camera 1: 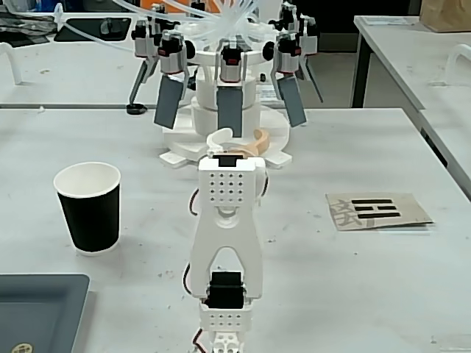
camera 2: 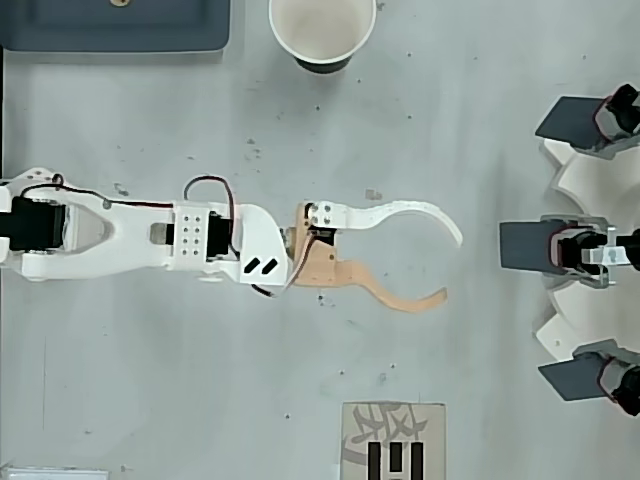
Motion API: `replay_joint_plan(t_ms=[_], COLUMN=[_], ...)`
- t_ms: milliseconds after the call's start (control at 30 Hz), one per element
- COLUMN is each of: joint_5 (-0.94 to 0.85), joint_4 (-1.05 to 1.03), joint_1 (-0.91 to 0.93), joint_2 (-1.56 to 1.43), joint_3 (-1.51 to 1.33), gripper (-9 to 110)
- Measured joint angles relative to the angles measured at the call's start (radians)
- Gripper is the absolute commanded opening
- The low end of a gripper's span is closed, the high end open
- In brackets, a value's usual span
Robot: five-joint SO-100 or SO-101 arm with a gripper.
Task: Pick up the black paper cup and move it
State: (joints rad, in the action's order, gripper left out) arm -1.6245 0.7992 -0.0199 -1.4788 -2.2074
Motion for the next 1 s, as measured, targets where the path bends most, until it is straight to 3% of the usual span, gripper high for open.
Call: replay_joint_plan(t_ms=[667,1000], joint_5=[0.109,0.160], joint_4=[0.368,0.503], joint_1=[0.000,0.000], joint_2=[-0.083,-0.152], joint_3=[-0.365,-0.483], gripper=[11,18])
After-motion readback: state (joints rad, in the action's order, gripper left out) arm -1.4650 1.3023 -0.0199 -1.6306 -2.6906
